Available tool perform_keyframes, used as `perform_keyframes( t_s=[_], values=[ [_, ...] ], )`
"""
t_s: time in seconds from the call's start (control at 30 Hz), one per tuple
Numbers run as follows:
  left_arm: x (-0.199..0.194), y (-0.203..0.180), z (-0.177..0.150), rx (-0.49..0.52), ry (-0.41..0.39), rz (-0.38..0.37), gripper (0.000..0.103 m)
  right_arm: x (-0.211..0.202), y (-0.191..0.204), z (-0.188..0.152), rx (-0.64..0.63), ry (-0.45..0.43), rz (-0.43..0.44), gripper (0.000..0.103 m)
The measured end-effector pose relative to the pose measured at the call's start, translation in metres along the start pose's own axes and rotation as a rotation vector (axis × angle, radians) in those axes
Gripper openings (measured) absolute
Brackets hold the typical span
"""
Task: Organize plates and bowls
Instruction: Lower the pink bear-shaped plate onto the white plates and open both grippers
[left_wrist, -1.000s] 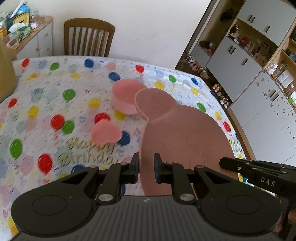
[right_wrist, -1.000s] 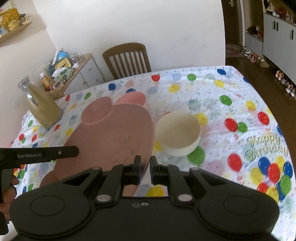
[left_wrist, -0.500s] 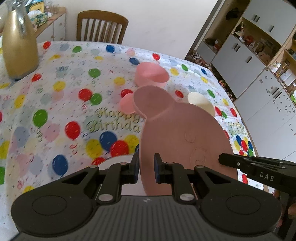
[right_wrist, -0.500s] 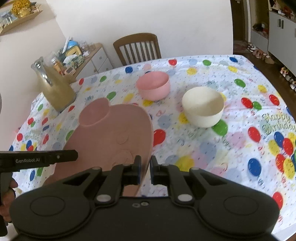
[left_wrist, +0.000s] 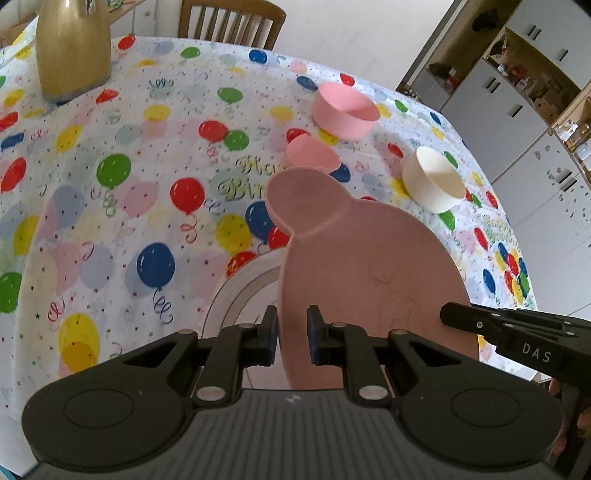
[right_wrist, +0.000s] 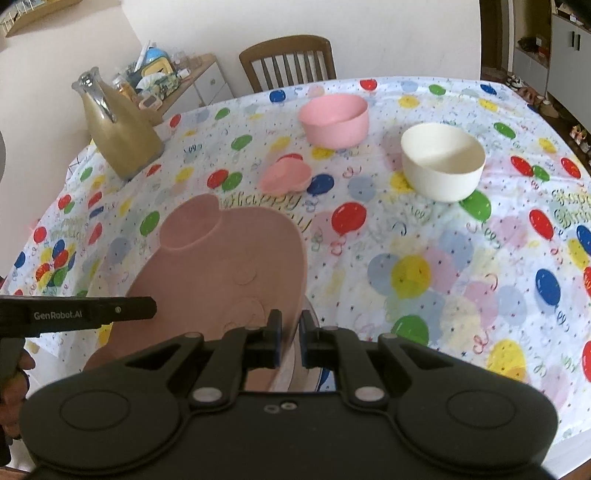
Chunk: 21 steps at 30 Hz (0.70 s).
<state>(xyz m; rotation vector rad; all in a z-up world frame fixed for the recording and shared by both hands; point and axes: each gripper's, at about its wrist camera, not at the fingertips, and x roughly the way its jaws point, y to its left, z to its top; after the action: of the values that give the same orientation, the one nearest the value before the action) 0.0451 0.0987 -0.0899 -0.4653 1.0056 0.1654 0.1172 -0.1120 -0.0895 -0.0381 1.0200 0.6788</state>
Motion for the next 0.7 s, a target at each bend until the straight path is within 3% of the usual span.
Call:
perform_keyframes(
  t_s=[0.7],
  values=[
    [0.013, 0.029, -0.024, -0.021, 0.021, 0.045, 0.016, 0.042, 0.013, -0.023, -0.037, 0.074, 0.02, 0.008]
  ],
)
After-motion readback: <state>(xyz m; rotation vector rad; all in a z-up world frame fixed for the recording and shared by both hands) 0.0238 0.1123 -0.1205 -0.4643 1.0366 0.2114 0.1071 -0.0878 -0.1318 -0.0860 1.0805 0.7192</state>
